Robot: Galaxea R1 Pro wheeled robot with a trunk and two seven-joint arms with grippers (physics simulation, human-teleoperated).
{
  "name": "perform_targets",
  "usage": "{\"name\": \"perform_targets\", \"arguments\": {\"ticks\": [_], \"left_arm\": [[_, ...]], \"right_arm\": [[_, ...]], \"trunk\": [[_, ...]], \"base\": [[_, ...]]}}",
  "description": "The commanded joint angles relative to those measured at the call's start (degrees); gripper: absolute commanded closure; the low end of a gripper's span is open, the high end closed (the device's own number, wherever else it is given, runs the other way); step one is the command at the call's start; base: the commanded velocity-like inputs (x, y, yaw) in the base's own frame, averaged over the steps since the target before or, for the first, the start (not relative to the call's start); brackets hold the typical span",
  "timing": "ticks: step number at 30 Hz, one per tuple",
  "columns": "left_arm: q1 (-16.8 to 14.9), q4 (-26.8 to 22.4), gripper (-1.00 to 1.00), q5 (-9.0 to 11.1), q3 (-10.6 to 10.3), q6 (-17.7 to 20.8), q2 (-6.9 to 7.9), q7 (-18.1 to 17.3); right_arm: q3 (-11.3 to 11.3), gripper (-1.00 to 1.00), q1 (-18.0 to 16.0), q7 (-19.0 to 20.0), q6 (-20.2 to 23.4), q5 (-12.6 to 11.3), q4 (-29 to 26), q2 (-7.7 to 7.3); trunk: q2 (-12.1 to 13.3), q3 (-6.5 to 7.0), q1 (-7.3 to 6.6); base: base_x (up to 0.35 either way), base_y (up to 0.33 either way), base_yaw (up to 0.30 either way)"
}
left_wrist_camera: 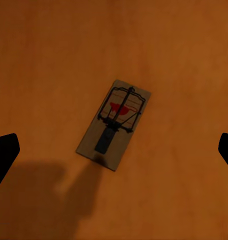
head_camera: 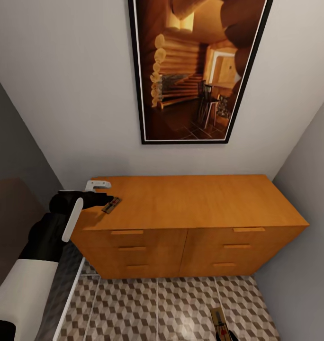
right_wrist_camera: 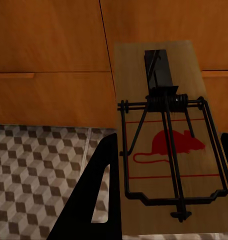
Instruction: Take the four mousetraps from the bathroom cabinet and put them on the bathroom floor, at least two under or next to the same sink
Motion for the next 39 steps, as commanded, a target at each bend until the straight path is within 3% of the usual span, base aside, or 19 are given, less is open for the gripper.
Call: {"name": "perform_targets", "arguments": {"ticks": [1,25,39], "left_arm": [[-0.1,0.0,-1.00,0.1,-0.1,0.2,0.06,-0.1],[-0.1,0.5,-1.00,0.0,-0.1,0.2,0.09,-0.1],[-0.1,0.6,-1.00,0.1,-0.1,0.2,0.09,-0.1]], "right_arm": [[-0.5,1.00,0.0,0.2,-0.1,0.4,0.0,0.00],[-0.5,1.00,0.0,0.2,-0.2,0.4,0.0,-0.10],[-0.5,1.00,0.0,0.2,-0.2,0.4,0.0,0.00]], "trunk": [[-0.1,-0.13,0.03],[-0.1,-0.24,0.03],[-0.1,-1.28,0.03]], "base": [[0.000,0.000,0.000],[0.000,0.000,0.000],[0.000,0.000,0.000]]}}
